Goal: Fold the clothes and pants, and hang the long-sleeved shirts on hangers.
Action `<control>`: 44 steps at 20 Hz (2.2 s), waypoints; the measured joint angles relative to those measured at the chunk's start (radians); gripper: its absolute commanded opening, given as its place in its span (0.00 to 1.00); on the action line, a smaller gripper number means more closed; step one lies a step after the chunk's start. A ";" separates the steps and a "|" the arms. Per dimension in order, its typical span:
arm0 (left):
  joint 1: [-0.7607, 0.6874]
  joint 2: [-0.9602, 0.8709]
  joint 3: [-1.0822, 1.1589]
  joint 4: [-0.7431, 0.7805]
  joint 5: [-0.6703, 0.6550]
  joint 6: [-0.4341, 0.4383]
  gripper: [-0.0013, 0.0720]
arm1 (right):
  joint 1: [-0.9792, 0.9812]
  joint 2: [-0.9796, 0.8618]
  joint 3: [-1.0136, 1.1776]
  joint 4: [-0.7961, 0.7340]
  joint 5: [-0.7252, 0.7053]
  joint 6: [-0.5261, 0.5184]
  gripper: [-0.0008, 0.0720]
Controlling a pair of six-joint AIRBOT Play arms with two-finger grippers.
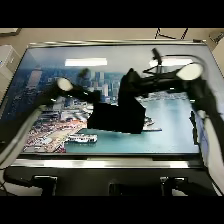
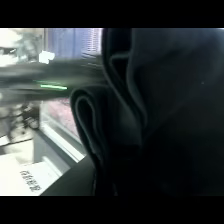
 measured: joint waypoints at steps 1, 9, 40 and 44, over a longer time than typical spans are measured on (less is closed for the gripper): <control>0.071 0.067 0.000 0.064 -0.042 -0.012 0.05 | 0.035 -0.064 0.000 0.041 -0.037 -0.018 0.07; 0.404 0.489 -0.002 0.254 -0.239 -0.014 0.05 | 0.150 -0.422 0.000 0.276 -0.166 -0.090 0.93; 0.442 0.590 -0.004 0.273 -0.354 0.034 0.05 | -0.799 0.034 0.174 -0.100 0.315 -0.039 0.07; 0.442 0.590 -0.004 0.273 -0.354 0.034 0.05 | -1.026 0.072 0.353 -0.146 0.391 0.095 0.07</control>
